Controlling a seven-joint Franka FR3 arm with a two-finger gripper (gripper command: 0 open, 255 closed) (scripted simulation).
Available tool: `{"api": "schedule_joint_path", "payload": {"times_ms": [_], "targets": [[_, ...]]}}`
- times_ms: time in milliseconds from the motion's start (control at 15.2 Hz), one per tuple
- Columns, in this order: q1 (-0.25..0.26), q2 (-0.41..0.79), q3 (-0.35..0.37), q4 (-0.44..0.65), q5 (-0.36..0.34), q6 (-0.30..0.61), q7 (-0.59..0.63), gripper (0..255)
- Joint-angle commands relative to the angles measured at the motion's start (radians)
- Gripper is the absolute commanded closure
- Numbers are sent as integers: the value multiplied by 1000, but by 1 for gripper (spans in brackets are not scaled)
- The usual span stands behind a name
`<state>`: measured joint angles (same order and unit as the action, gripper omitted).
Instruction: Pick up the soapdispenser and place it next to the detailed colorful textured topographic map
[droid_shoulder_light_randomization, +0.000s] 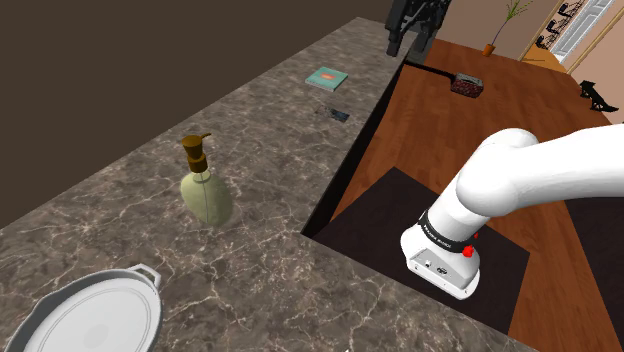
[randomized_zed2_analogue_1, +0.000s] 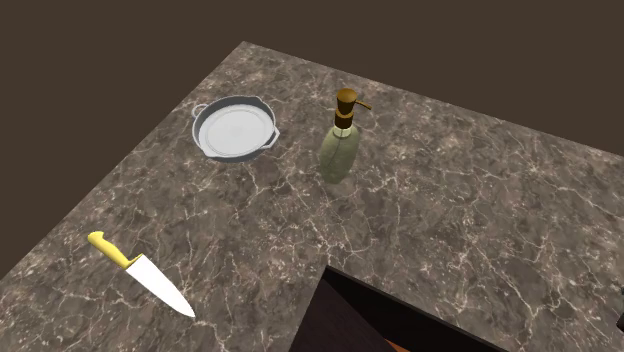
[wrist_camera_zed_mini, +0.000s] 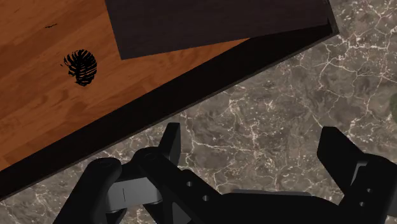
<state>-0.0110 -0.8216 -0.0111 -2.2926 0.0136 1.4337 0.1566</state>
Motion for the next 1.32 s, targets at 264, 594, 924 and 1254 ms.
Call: {"api": "schedule_joint_path", "payload": {"times_ms": [264,594,924,1254], "targets": [[35,-2,52,-89,57,133,31,0],[82,26,123,-174,126,309,64,0],[130,90,201,-228,188,493,94,0],[170,190,285,-248,237,683,122,0]]}}
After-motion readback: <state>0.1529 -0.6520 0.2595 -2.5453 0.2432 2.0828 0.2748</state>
